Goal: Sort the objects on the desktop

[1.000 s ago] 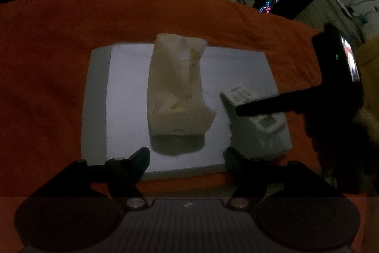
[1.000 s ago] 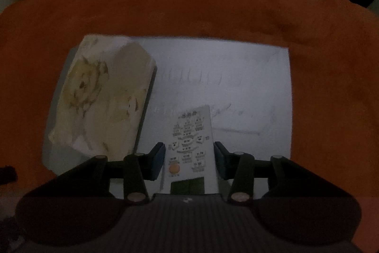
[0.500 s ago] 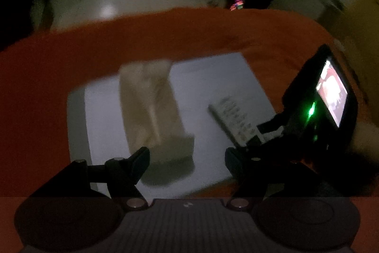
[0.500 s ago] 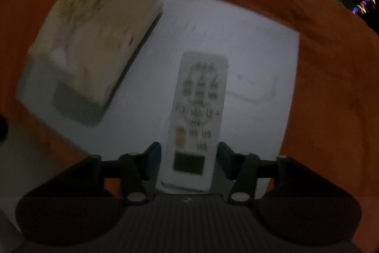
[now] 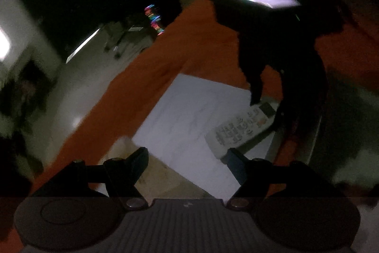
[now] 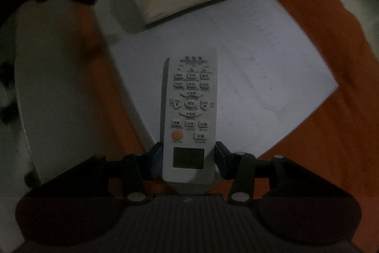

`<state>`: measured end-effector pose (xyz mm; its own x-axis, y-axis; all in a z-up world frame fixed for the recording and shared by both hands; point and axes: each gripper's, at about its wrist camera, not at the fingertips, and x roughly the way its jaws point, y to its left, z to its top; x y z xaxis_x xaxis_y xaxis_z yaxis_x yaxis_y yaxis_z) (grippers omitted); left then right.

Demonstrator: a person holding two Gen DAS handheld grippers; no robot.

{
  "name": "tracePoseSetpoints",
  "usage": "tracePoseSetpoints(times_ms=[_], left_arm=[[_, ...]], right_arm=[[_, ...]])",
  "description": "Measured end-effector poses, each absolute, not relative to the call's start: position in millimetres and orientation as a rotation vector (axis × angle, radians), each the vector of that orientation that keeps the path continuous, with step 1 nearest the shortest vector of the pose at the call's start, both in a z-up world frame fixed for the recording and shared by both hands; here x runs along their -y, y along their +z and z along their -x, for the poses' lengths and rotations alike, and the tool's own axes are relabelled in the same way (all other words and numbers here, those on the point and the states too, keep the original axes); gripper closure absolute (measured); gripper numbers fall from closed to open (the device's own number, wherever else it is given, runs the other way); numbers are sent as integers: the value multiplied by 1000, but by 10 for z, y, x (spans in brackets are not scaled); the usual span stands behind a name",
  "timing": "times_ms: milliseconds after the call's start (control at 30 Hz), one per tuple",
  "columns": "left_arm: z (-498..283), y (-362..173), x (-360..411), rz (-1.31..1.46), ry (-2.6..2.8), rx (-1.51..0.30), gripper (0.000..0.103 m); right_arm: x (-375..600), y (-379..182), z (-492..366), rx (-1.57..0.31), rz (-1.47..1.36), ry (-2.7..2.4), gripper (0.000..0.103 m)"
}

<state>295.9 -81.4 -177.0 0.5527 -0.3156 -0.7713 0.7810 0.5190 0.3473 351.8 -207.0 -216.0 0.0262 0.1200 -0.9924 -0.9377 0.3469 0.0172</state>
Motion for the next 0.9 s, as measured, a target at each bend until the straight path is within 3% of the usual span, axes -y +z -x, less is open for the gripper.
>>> tracePoseSetpoints(times_ms=[167, 367, 667, 767, 833, 900], left_arm=[[-3007, -1920, 967, -899, -915, -642, 30], [-3113, -2347, 1168, -1105, -1107, -754, 28], [-3354, -2566, 1335, -1079, -1217, -891, 30], [-3371, -2614, 1382, -1066, -1225, -935, 38], [-3383, -2646, 1414, -1056, -1230, -964, 61], [-3371, -2649, 1424, -1054, -1224, -965, 61]], right_arm=[[2126, -2165, -3630, -1219, 890, 1114, 54], [2180, -2169, -3789, -1207, 897, 1219, 54], [2081, -2181, -3866, -1126, 1039, 1332, 54], [2045, -2166, -3914, -1122, 1038, 1346, 54], [2035, -2184, -3903, -1117, 1053, 1346, 53], [2031, -2197, -3884, -1106, 1074, 1347, 54]])
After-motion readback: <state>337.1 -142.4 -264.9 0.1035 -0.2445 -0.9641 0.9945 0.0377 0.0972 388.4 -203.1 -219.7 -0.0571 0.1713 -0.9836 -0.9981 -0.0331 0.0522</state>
